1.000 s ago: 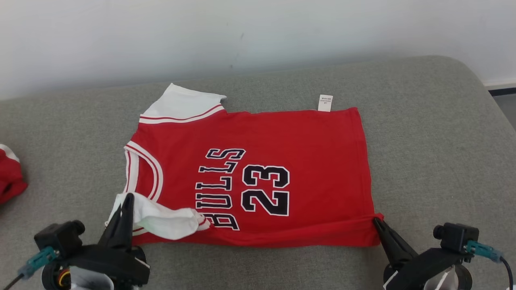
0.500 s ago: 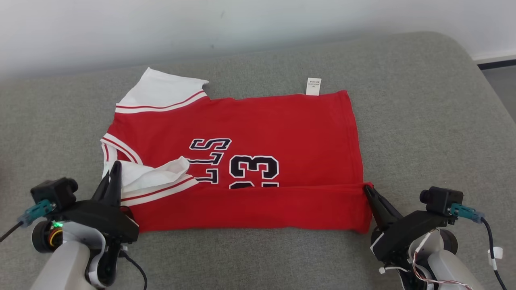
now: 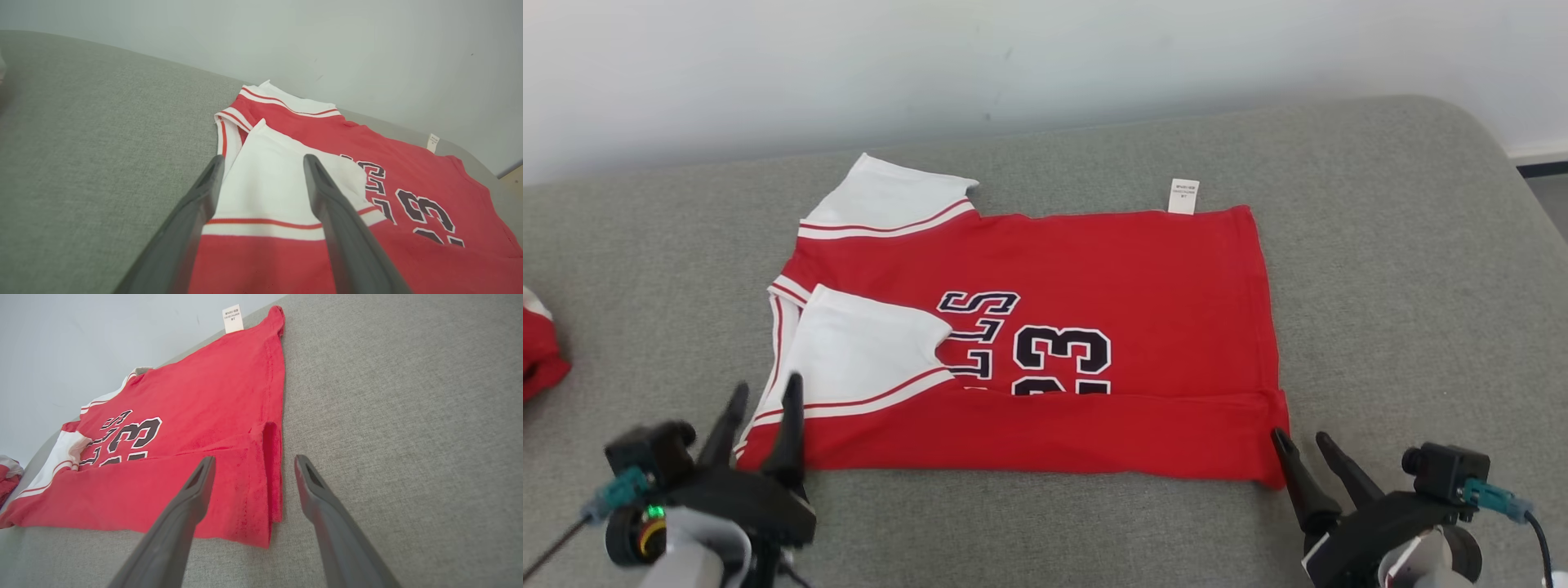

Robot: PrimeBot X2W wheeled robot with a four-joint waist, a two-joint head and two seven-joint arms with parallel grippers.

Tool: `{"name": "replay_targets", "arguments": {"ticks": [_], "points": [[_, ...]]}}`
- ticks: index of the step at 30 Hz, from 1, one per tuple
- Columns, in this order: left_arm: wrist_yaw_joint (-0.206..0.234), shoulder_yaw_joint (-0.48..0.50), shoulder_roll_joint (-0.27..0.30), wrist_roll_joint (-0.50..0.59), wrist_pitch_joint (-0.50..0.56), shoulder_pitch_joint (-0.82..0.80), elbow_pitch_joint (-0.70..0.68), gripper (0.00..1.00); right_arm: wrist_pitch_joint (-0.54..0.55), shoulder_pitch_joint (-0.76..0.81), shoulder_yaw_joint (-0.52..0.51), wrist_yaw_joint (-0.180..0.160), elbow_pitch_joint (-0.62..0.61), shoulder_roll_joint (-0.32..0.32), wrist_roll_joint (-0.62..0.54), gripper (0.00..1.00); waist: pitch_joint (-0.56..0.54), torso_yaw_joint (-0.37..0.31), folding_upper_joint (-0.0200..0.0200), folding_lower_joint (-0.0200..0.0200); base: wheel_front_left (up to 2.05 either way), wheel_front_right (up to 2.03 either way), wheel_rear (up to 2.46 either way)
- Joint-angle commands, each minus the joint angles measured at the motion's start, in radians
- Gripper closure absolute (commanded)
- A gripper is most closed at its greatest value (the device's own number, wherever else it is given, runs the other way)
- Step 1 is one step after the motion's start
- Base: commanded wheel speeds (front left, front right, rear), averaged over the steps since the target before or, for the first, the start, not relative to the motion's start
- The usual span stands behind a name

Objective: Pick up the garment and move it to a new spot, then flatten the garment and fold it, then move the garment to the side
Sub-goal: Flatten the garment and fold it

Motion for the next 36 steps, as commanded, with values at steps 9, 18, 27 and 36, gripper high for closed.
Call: {"name": "replay_targets", "arguments": {"ticks": [9,18,27,36], "points": [[0.028,-0.03,0.021,0.041,0.005,0.139,-0.019,0.0,0.007,0.064,-0.009,0.001,-0.012,-0.002,-0.012,0.0,-0.003,0.035,-0.0001,0.0,0.0,0.0,0.0],[0.037,-0.037,0.028,0.047,0.015,0.101,0.043,0.0,0.022,0.016,0.035,0.001,0.061,0.019,-0.069,0.0,0.026,0.029,-0.0001,0.0,0.0,0.0,0.0],[0.013,-0.046,0.004,0.034,0.004,0.108,0.084,1.0,-0.022,0.016,0.067,0.001,0.09,0.018,-0.05,1.0,-0.01,0.04,-0.0001,0.0,0.0,0.0,0.0],[0.02,-0.037,-0.029,0.032,-0.01,0.201,0.021,1.0,-0.055,0.073,0.042,0.001,0.064,-0.025,-0.017,1.0,-0.075,0.079,-0.0001,0.0,0.0,0.0,0.0]]}}
